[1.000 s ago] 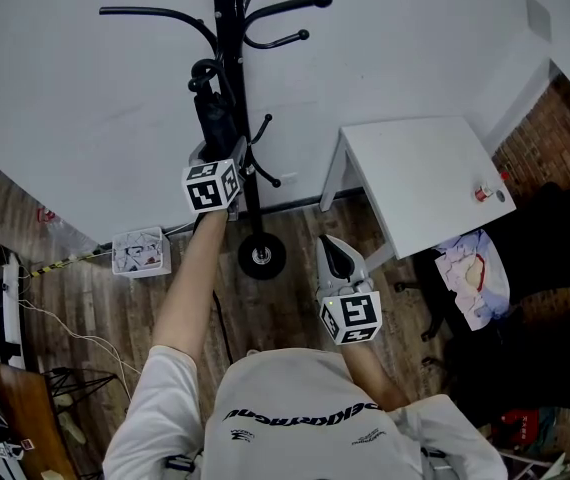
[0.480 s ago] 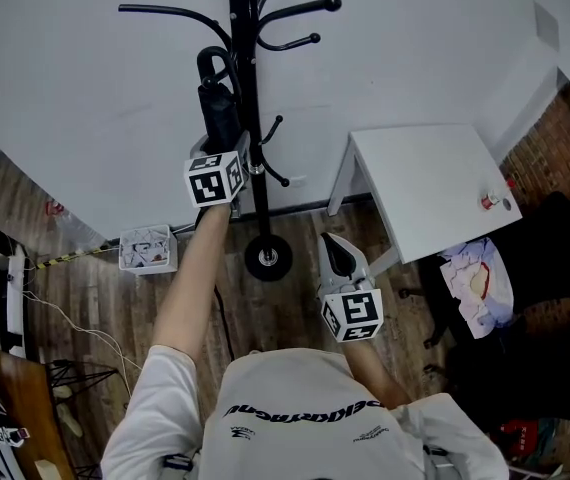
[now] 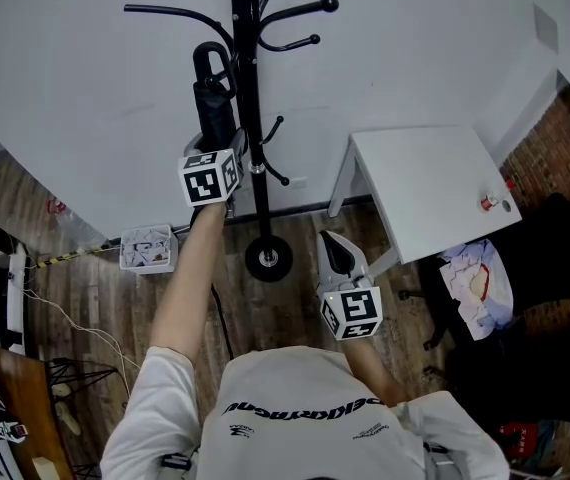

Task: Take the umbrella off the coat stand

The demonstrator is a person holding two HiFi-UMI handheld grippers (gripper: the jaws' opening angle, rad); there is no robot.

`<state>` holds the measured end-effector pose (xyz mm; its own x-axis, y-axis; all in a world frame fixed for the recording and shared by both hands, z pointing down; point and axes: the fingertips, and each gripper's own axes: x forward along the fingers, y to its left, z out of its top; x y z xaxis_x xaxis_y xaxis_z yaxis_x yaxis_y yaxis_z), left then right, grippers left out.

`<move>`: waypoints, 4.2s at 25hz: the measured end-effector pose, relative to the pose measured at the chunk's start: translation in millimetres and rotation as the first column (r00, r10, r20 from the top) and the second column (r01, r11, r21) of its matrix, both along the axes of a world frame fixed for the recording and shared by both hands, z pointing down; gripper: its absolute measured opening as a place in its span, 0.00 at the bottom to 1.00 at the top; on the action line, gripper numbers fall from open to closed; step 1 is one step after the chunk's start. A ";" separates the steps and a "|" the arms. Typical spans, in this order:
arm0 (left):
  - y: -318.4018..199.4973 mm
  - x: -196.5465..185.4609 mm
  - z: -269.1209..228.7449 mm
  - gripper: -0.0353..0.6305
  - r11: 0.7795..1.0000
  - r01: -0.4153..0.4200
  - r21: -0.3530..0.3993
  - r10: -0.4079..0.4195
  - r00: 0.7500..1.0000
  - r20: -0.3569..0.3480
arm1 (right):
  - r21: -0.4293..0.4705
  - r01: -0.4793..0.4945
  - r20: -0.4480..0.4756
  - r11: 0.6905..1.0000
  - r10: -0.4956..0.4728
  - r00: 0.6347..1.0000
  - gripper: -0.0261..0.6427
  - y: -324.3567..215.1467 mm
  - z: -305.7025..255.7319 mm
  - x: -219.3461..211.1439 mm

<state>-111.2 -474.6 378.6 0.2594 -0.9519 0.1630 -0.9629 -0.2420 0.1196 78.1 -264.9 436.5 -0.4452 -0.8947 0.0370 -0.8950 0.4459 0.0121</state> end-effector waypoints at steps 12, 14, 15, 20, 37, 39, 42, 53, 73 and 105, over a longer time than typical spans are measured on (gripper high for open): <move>21.3 -9.8 -6.3 0.44 1.000 0.020 0.022 -0.020 1.000 0.013 | 0.020 0.022 -0.002 1.000 -0.022 1.000 0.04 4.4 -5.8 -3.7; 24.9 -9.6 -6.3 0.44 1.000 0.020 0.022 -0.020 1.000 0.013 | 0.020 0.024 -0.002 0.999 -0.024 1.000 0.04 4.4 -7.4 -4.2; 27.3 -9.2 -6.0 0.44 1.000 0.019 0.021 -0.019 1.000 0.012 | 0.021 0.026 -0.002 0.999 -0.026 1.000 0.04 4.9 -8.2 -4.6; 42.9 -5.7 -5.3 0.44 1.000 0.015 0.023 -0.015 1.000 0.022 | 0.030 0.033 0.002 0.999 -0.033 0.999 0.04 9.8 -10.3 -5.2; 100.2 6.7 -6.1 0.44 0.998 0.013 0.060 -0.014 1.000 0.026 | 0.069 0.080 -0.019 0.994 -0.079 0.997 0.04 21.6 -20.3 -21.6; 107.9 8.9 -2.3 0.44 0.998 0.010 0.061 -0.012 0.999 0.033 | 0.070 0.079 -0.014 0.994 -0.078 0.997 0.04 24.7 -20.1 -21.9; 116.9 11.4 4.3 0.44 0.998 0.007 0.056 -0.009 1.000 0.026 | 0.070 0.077 -0.008 0.995 -0.076 0.997 0.04 26.2 -20.0 -22.8; 152.5 21.6 18.6 0.44 0.998 -0.005 0.069 0.004 1.000 0.003 | 0.060 0.054 0.016 0.997 -0.055 0.998 0.04 29.0 -19.0 -22.4; 209.7 34.0 40.3 0.44 0.993 0.030 0.113 -0.023 0.998 -0.063 | 0.032 0.068 0.055 0.997 -0.070 0.996 0.04 31.8 -15.4 -22.9; 246.8 55.8 63.3 0.44 0.990 0.041 0.133 -0.033 0.997 -0.064 | 0.023 0.067 0.054 0.997 -0.069 0.996 0.04 28.5 -5.0 -20.9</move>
